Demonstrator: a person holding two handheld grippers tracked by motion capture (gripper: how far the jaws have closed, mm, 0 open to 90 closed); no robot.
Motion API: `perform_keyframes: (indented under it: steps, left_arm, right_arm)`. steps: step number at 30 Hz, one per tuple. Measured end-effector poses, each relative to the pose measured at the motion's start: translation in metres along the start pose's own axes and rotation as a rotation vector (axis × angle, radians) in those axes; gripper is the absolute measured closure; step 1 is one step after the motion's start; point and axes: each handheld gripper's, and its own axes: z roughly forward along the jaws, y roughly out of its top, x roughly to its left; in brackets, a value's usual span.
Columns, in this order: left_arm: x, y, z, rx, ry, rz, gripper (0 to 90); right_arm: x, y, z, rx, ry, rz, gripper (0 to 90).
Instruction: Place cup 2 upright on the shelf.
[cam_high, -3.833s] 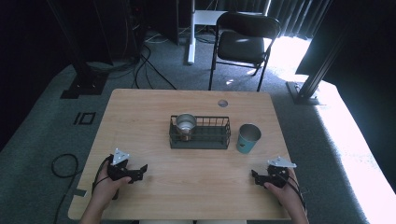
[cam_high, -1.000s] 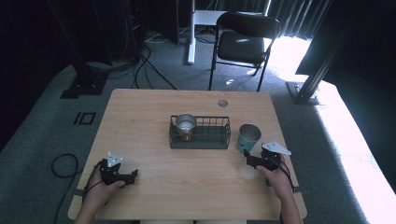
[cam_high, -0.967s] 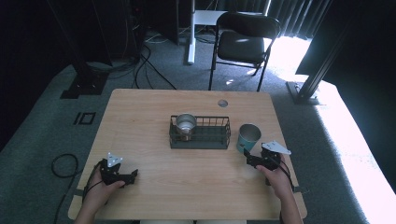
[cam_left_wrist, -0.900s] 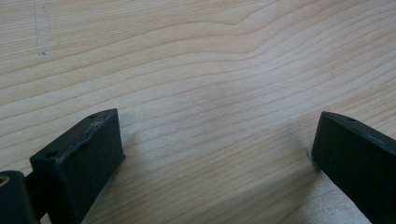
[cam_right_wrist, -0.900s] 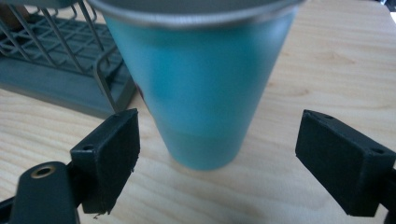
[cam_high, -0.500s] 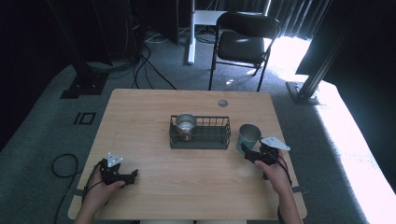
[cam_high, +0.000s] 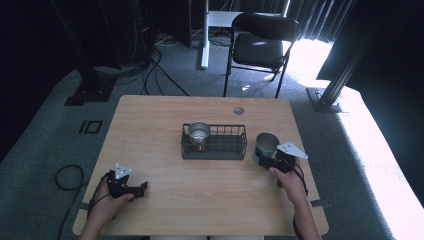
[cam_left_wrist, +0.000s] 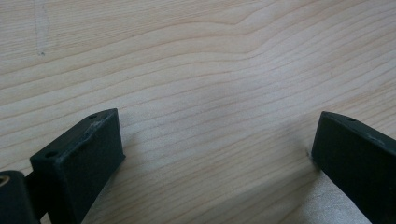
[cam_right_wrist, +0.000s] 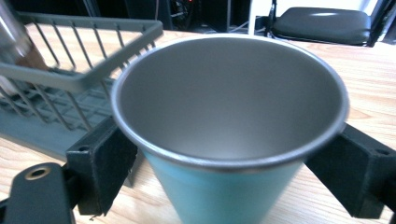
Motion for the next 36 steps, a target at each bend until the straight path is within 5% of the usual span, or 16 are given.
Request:
perform_keyframes:
  steps: [36]
  left_arm:
    - [0.0, 0.0, 0.0, -0.001, 0.0, -0.001, 2.7]
  right_arm:
    - [-0.003, 0.023, 0.0, 0.024, -0.026, 0.056, 13.1]
